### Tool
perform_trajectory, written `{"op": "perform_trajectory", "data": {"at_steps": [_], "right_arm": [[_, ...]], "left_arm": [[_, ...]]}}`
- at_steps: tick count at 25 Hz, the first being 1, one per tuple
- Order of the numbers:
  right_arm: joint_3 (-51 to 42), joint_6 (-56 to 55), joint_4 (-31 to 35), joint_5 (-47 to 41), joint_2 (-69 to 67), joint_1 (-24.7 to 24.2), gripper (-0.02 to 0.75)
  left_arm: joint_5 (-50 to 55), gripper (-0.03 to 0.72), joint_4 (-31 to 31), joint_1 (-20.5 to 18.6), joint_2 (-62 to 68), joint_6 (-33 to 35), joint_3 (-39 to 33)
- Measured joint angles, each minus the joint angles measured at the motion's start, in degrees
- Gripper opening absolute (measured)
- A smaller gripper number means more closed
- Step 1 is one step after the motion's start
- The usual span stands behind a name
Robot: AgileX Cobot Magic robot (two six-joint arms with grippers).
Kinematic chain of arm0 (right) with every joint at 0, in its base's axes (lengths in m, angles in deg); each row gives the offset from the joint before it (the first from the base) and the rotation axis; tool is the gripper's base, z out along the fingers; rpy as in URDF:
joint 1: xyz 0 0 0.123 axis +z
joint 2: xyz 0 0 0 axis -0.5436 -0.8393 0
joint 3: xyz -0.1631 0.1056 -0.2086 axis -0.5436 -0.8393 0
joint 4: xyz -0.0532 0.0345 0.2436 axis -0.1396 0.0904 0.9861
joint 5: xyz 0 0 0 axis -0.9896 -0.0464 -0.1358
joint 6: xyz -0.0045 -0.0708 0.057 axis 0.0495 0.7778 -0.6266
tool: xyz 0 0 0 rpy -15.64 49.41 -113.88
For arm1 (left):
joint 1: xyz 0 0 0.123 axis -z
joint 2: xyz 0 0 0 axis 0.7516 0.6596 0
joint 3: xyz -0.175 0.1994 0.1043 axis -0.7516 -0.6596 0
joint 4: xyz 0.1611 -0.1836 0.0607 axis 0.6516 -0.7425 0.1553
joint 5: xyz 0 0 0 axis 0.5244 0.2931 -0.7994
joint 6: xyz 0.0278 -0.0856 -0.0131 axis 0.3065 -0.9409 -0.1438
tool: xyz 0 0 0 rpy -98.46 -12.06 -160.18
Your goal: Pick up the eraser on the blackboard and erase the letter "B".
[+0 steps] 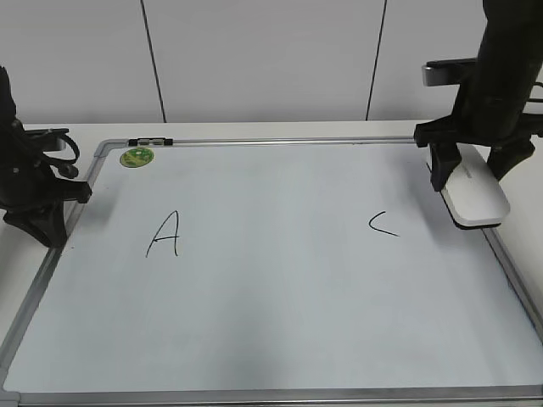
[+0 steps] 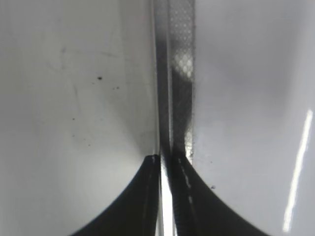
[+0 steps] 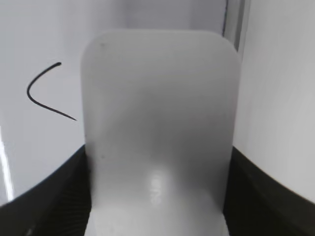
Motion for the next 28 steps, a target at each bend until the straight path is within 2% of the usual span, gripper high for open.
{"op": "perform_trajectory", "data": {"at_steps": [12, 28], "right_arm": [[-2.01, 10.32, 9.25, 0.0, -0.57, -8.45, 0.511], [-2.1, 11.6, 10.01, 0.11, -4.19, -8.81, 0.511]], "left_arm": [[0.0, 0.062, 0.11, 0.0, 0.0, 0.0, 0.0], [0.08, 0.073, 0.11, 0.0, 0.0, 0.0, 0.0]]}}
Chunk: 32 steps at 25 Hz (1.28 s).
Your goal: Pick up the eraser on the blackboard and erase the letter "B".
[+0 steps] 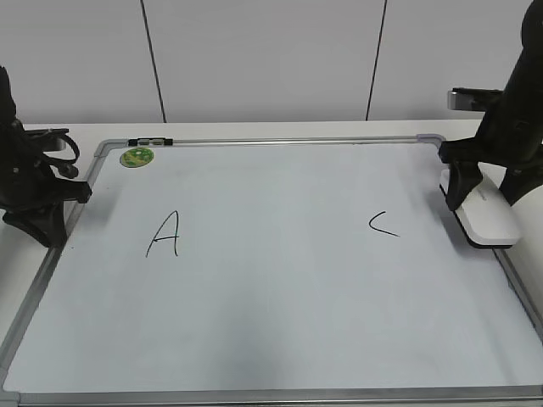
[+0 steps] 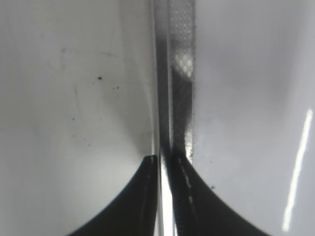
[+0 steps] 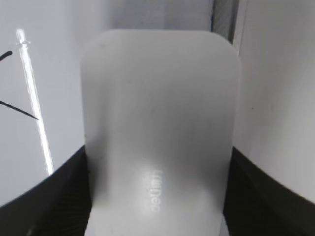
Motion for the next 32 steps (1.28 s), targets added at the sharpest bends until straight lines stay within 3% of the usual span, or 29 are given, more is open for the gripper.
{"op": "perform_trajectory", "data": {"at_steps": [22, 32], "right_arm": [[0.0, 0.17, 0.0, 2.69, -4.73, 0.0, 0.512], [1.5, -0.74, 0.1, 0.93, -5.24, 0.0, 0.664]], "left_arm": [[0.0, 0.082, 0.0, 0.0, 0.0, 0.0, 0.0], [0.0, 0.11, -0.35, 0.0, 0.0, 0.0, 0.0]]}}
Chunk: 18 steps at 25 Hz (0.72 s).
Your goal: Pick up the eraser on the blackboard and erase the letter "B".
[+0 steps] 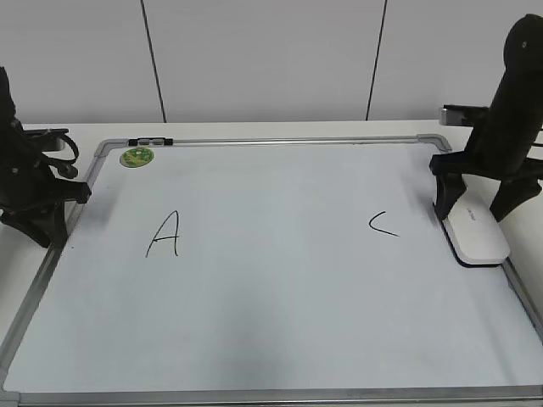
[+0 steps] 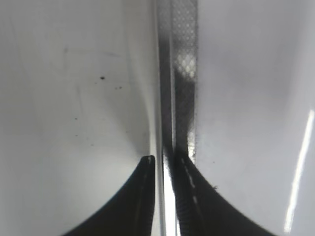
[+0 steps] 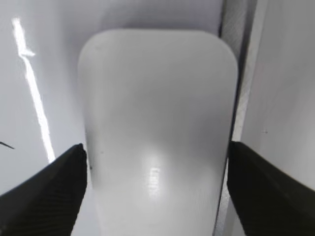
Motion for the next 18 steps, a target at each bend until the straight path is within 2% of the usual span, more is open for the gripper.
{"op": "perform_trajectory", "data": {"at_steps": [3, 12, 15, 18], "right_arm": [[2.47, -0.63, -0.59, -0.27, 0.0, 0.0, 0.667], [5.22, -3.28, -1.08, -0.68, 5.28, 0.0, 0.661], [5.12, -4.28, -1.2, -0.83, 6.76, 0.0, 0.637], [3.87, -4.95, -1.2, -0.83, 8.91, 0.0, 0.594]], "left_arm": [[0.62, 0.186, 0.0, 0.0, -0.52, 0.0, 0.1], [4.29, 0.596, 0.8, 0.09, -9.38, 0.0, 3.31], [6.67, 0.626, 0.8, 0.09, -11.12, 0.0, 3.31], [10.33, 0.624, 0.67, 0.09, -12.09, 0.0, 3.31]]}}
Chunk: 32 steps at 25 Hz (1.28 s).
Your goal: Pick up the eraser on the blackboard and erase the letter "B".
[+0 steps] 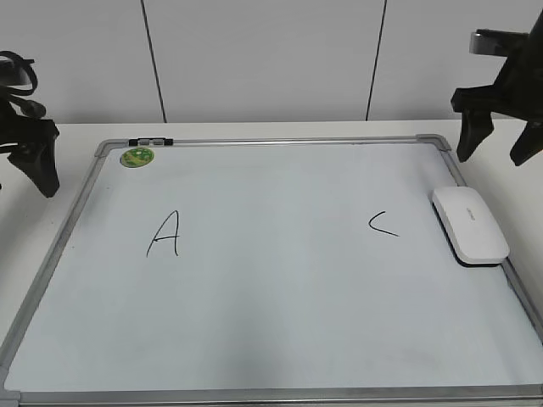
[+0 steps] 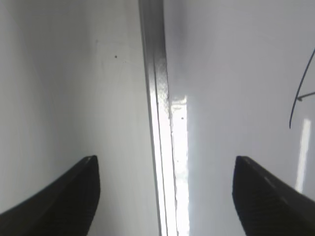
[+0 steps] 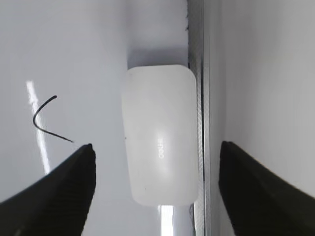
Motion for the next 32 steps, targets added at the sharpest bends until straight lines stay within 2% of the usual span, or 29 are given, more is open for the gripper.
{"op": "perform_trajectory", "data": {"at_steps": [4, 7, 13, 16, 21, 32], "right_arm": [[-4.51, -0.25, 0.0, 0.0, 5.46, 0.0, 0.561], [-9.95, -0.47, 1.32, 0.0, 11.48, 0.06, 0.555], [-21.66, -0.61, 3.89, 3.74, 23.75, 1.35, 0.555], [-28.85, -0.61, 3.78, 7.57, 30.06, 4.63, 0.554], [-39.44, -0.61, 1.54, 9.15, 38.66, 8.55, 0.554], [-59.48, -0.11, 0.27, 8.64, 63.71, 8.92, 0.554]], "left_arm": [[2.34, 0.597, 0.81, 0.0, -2.49, 0.0, 0.0], [1.54, 0.591, 1.65, 0.04, -7.9, -0.41, -2.77], [-3.97, 0.589, 1.92, 0.04, -25.22, -0.41, -17.51], [-4.74, 0.589, 1.92, 0.04, -32.8, -0.41, -24.84], [-5.87, 0.589, 2.84, 0.04, -46.23, -0.41, -35.21], [-5.14, 0.588, 3.21, 1.11, -80.03, -0.41, -53.47]]}}
